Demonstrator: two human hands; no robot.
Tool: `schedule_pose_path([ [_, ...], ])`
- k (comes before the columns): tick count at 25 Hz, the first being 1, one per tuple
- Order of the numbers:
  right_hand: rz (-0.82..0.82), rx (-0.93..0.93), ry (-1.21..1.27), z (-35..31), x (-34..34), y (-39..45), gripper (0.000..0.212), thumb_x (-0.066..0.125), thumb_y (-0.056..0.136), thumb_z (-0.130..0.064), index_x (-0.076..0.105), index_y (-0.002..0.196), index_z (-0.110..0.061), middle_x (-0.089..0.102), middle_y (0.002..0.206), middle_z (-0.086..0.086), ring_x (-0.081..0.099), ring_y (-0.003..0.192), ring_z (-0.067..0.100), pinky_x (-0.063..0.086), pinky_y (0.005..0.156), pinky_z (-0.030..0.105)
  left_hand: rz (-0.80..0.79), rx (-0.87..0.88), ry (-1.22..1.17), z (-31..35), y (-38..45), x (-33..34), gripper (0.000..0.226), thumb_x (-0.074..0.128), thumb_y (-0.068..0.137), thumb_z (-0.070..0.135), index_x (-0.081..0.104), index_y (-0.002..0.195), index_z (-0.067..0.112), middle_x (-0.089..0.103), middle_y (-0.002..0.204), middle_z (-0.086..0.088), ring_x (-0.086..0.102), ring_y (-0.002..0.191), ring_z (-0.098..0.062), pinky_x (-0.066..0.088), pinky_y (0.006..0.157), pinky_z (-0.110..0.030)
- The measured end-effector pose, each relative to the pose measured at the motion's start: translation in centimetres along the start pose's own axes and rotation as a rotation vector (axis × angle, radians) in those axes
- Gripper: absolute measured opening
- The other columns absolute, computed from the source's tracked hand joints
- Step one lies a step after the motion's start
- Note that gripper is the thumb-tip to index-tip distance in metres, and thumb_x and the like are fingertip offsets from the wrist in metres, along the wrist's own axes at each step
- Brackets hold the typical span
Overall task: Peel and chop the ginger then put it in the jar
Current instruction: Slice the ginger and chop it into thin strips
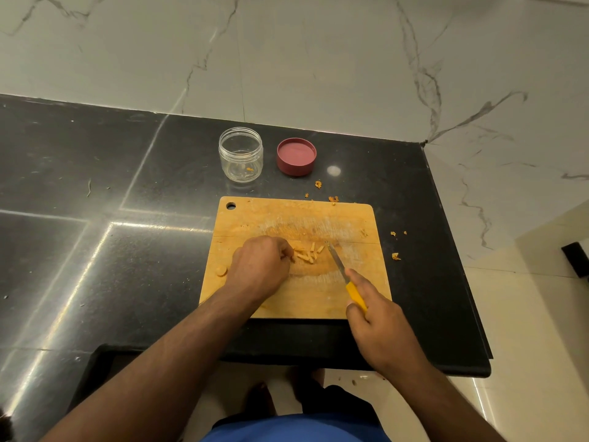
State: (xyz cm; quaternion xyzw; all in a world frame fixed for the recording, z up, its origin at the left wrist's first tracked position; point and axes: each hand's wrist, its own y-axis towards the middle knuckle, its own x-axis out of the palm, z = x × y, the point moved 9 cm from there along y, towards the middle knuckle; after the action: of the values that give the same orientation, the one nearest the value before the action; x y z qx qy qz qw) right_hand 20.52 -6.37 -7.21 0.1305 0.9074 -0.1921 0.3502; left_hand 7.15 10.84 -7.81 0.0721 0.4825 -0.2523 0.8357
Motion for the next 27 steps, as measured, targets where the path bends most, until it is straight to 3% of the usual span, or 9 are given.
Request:
schedule_pose_path([
  [3, 0.000, -0.019, 0.014, -0.2, 0.5, -0.5, 0.055, 0.045, 0.102, -0.024, 0.028, 0.151, -0.041, 0.060, 0.112, -0.011, 0.061, 0.068, 0.008, 0.054, 0.060, 0.028, -0.006, 0.028, -0.025, 1.6, 0.3, 0.7, 0.022, 0.061, 0.092, 0.015, 0.074, 0.108, 0.025, 0.072, 0.105, 0.008, 0.063, 0.093, -0.011, 0.056, 0.080, -0.032],
  [6, 0.010, -0.012, 0.037, 0.4, 0.3, -0.4, 0.055, 0.045, 0.102, -0.024, 0.028, 0.151, -0.041, 0.059, 0.111, -0.014, 0.060, 0.069, 0.007, 0.052, 0.058, 0.024, -0.038, 0.021, -0.160, 2.6, 0.6, 0.9, 0.022, 0.061, 0.094, 0.016, 0.069, 0.112, 0.026, 0.067, 0.104, 0.010, 0.058, 0.091, -0.005, 0.045, 0.067, -0.016],
  [8, 0.028, -0.028, 0.029, 0.3, 0.1, -0.4, 0.055, 0.045, 0.103, -0.025, 0.027, 0.152, -0.041, 0.058, 0.119, -0.015, 0.058, 0.073, 0.002, 0.048, 0.060, 0.016, -0.015, -0.027, -0.209, 1.6, 1.0, -0.1, 0.024, 0.057, 0.094, 0.013, 0.066, 0.111, 0.027, 0.064, 0.103, 0.011, 0.057, 0.092, -0.005, 0.041, 0.066, -0.016],
  [10, 0.011, -0.067, 0.005, -0.4, 0.5, -0.6, 0.056, 0.043, 0.103, -0.026, 0.024, 0.153, -0.041, 0.048, 0.131, -0.020, 0.054, 0.090, -0.004, 0.042, 0.071, 0.007, -0.006, -0.059, -0.187, 0.3, 1.5, -0.8, 0.031, 0.053, 0.092, 0.006, 0.065, 0.113, 0.026, 0.065, 0.105, 0.009, 0.057, 0.095, -0.008, 0.041, 0.067, -0.018],
  [12, -0.029, -0.134, -0.040, -1.8, 1.7, -0.7, 0.056, 0.041, 0.103, -0.027, 0.021, 0.154, -0.042, 0.047, 0.126, -0.020, 0.053, 0.101, 0.000, 0.044, 0.082, 0.012, -0.017, -0.065, -0.135, -0.5, 1.7, -1.1, 0.035, 0.051, 0.091, 0.003, 0.067, 0.113, 0.024, 0.067, 0.107, 0.007, 0.057, 0.095, -0.008, 0.041, 0.068, -0.020],
  [14, -0.059, -0.206, -0.117, -2.8, 3.1, -0.4, 0.058, 0.039, 0.103, -0.027, 0.017, 0.154, -0.041, 0.052, 0.117, -0.013, 0.054, 0.097, 0.007, 0.049, 0.086, 0.028, -0.013, -0.063, -0.110, -1.0, 1.6, -1.3, 0.033, 0.051, 0.092, 0.004, 0.068, 0.113, 0.023, 0.068, 0.108, 0.007, 0.056, 0.094, -0.008, 0.041, 0.070, -0.020],
  [17, -0.039, -0.212, -0.195, -2.2, 4.0, 0.3, 0.058, 0.037, 0.102, -0.026, 0.015, 0.155, -0.039, 0.054, 0.110, -0.005, 0.054, 0.087, 0.013, 0.049, 0.080, 0.036, -0.012, -0.070, -0.102, -1.7, 1.3, -1.3, 0.030, 0.050, 0.095, 0.007, 0.069, 0.113, 0.022, 0.068, 0.111, 0.006, 0.056, 0.095, -0.007, 0.043, 0.072, -0.021],
  [24, 0.126, -0.111, -0.157, 0.9, 1.3, -0.9, 0.055, 0.040, 0.103, -0.019, 0.024, 0.155, -0.030, 0.057, 0.104, -0.005, 0.058, 0.084, 0.011, 0.049, 0.073, 0.023, -0.018, -0.074, -0.105, -2.6, 0.7, -1.6, 0.030, 0.051, 0.096, 0.009, 0.069, 0.116, 0.024, 0.068, 0.112, 0.007, 0.055, 0.094, -0.008, 0.040, 0.070, -0.021],
  [27, 0.124, -0.145, -0.102, -0.3, 1.4, -1.2, 0.055, 0.041, 0.103, -0.021, 0.025, 0.154, -0.031, 0.055, 0.098, -0.010, 0.056, 0.077, 0.008, 0.050, 0.069, 0.025, -0.014, -0.083, -0.097, -2.7, 0.7, -1.7, 0.030, 0.051, 0.096, 0.009, 0.069, 0.115, 0.024, 0.068, 0.113, 0.006, 0.054, 0.094, -0.008, 0.041, 0.070, -0.021],
])
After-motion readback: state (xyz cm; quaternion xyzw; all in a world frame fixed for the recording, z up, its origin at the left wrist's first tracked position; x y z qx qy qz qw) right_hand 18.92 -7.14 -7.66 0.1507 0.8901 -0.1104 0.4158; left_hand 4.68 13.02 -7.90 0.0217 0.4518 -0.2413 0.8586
